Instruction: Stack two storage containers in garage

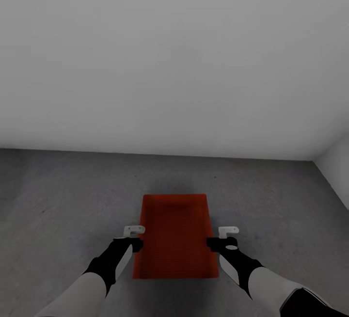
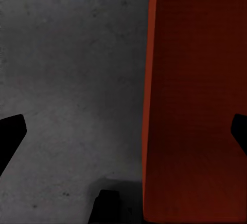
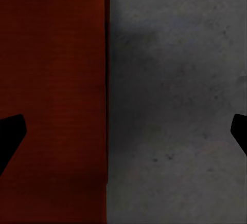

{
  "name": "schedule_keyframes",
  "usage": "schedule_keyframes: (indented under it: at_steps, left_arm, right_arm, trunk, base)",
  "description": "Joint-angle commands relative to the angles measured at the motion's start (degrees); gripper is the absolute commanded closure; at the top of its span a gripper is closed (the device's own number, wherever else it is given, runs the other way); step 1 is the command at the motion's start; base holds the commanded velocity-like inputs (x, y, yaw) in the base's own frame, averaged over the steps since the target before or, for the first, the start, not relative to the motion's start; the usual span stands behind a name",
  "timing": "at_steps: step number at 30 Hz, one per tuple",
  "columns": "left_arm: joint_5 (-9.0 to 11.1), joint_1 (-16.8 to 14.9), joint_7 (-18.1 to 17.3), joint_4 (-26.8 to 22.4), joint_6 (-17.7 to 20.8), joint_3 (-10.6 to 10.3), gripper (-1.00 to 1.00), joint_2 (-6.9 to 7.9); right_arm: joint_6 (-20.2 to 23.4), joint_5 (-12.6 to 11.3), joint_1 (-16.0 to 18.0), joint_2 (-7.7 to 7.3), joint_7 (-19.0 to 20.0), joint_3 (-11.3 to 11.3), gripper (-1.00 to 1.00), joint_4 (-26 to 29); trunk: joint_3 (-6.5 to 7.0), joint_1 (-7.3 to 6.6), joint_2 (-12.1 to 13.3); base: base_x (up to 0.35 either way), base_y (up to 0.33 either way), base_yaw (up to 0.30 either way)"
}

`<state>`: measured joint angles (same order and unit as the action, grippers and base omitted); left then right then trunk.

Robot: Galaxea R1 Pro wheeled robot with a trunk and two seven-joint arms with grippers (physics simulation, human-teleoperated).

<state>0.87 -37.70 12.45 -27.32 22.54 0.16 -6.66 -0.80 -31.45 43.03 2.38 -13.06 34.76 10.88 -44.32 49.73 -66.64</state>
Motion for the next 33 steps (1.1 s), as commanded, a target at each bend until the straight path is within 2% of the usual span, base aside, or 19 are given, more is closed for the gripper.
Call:
schedule_keyframes:
  at_steps: [1,33]
  left_arm:
    - [0.1,0.0,0.2,-0.1,0.3,0.0,-1.00,-0.02]
    - [0.1,0.0,0.2,-0.1,0.3,0.0,-1.00,-0.06]
  right_arm:
    - [-0.1,-0.5,0.0,-0.01,-0.3,0.5,-1.00,0.0]
    - [0.0,-0.4,0.0,0.07,-0.2,0.5,-1.00,0.1]
  trunk:
    - [0.15,-0.22,0.4]
    - [5.89,-7.25,13.2]
  base:
    - [0.000,0.000,0.000]
    - [0.000,0.000,0.000]
